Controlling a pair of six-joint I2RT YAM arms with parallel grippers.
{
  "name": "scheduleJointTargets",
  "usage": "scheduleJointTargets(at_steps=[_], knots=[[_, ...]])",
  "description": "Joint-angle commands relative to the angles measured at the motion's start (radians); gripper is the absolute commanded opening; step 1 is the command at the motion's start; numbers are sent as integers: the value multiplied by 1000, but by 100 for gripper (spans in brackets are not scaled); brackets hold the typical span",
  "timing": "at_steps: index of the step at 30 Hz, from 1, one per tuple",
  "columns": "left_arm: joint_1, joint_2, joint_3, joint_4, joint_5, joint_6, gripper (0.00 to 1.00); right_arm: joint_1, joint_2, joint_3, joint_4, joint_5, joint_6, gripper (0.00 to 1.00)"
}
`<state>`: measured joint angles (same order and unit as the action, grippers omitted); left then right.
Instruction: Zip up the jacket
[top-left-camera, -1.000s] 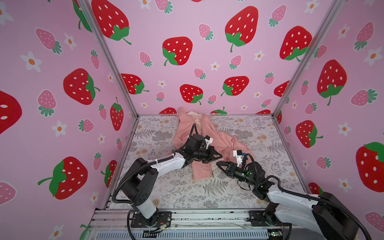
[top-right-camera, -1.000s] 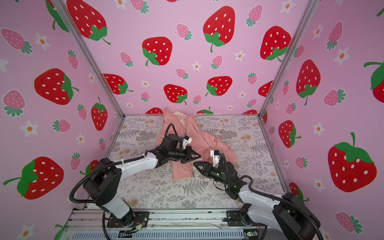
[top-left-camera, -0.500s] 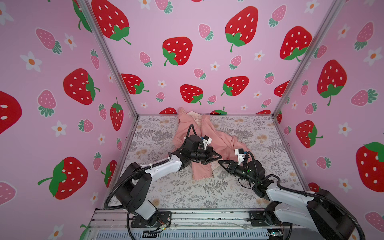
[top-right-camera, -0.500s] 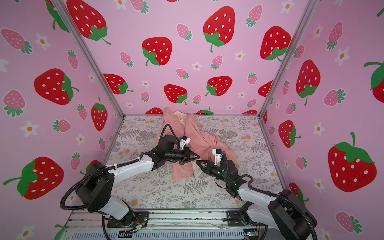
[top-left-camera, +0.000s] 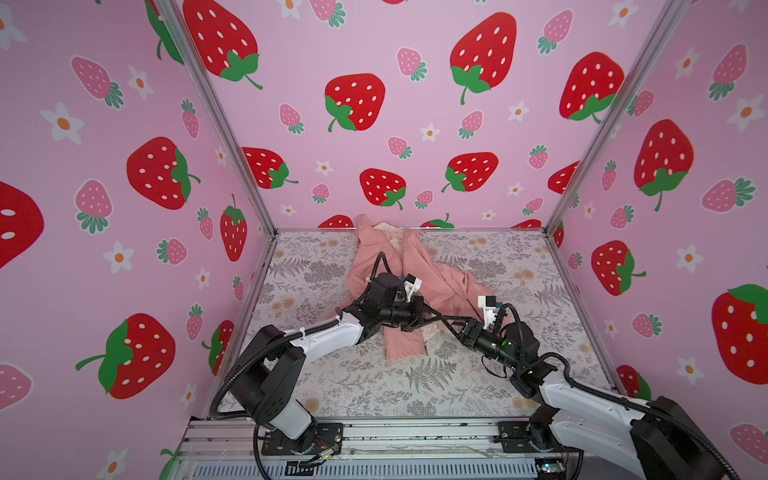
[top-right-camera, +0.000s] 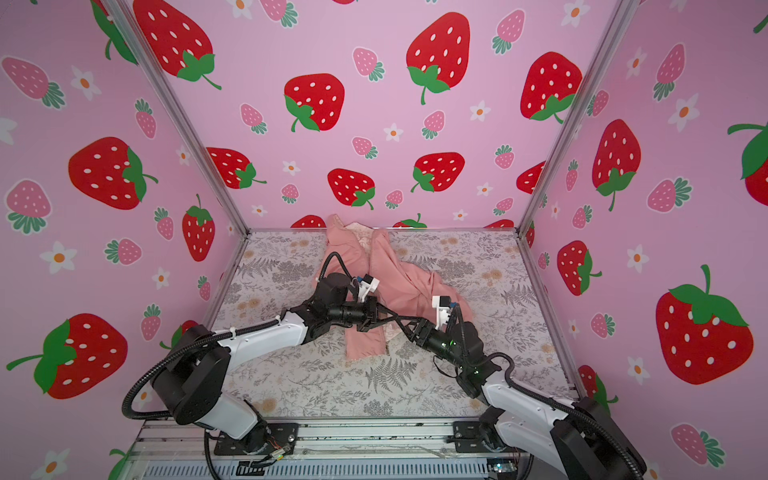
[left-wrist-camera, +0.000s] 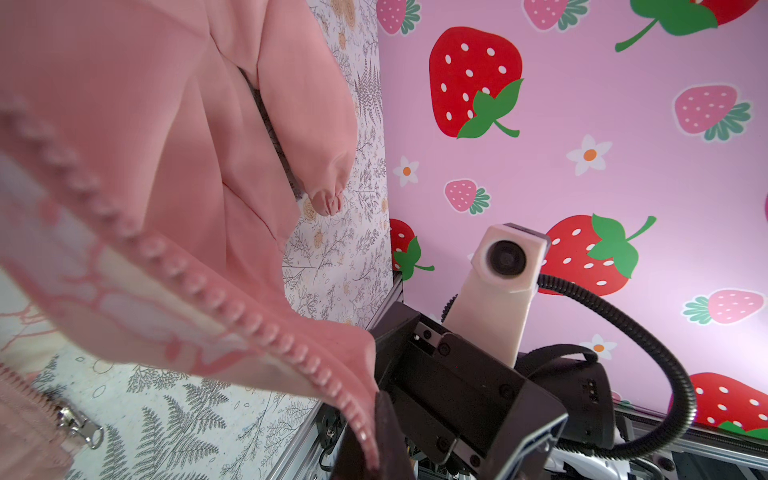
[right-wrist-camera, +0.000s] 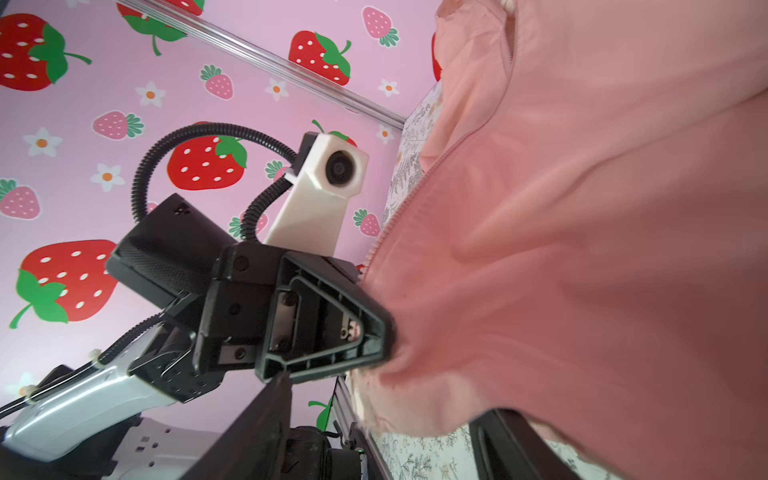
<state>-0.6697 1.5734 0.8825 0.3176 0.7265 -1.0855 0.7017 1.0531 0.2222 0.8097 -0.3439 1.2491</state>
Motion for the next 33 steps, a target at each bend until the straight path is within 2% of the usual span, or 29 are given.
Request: scheduleJointTargets(at_steps=[1,3,8,9,11,14,17,19,22,25,29,33], knots=[[2,-19,-23,55,27,-30,0,-7,55,-3,83,-11,60,59],[1,-24,-40,75,25,-42,0,-10,87,-10,131,-15,85,52],[2,-43,-79,98,19,-59,0,-28,106,1,144,-13,93,19],[1,-50,-86,99,18,-60,3,-38,104,10,129,-18,85,12],[4,-71,-104,98,11,-63,21,-60,96,32,80,-37,60,0],[13,-113,-130,62,-8,-49,47,-104,75,70,-23,-66,6,0],[34,-175,-155,-35,-37,-7,56,-170,38,118,-162,-96,-69,0],[50,-228,-163,-154,-69,45,59,-223,2,167,-270,-112,-132,0],[67,-296,-148,-420,-177,166,62,-294,-41,304,-478,-114,-266,0],[75,-318,-146,-599,-269,243,65,-309,-44,501,-678,-72,-430,0],[86,-287,-186,-628,-307,268,67,-299,-13,606,-789,-48,-555,0],[95,-216,-199,-582,-318,272,67,-254,36,477,-729,-70,-549,0]])
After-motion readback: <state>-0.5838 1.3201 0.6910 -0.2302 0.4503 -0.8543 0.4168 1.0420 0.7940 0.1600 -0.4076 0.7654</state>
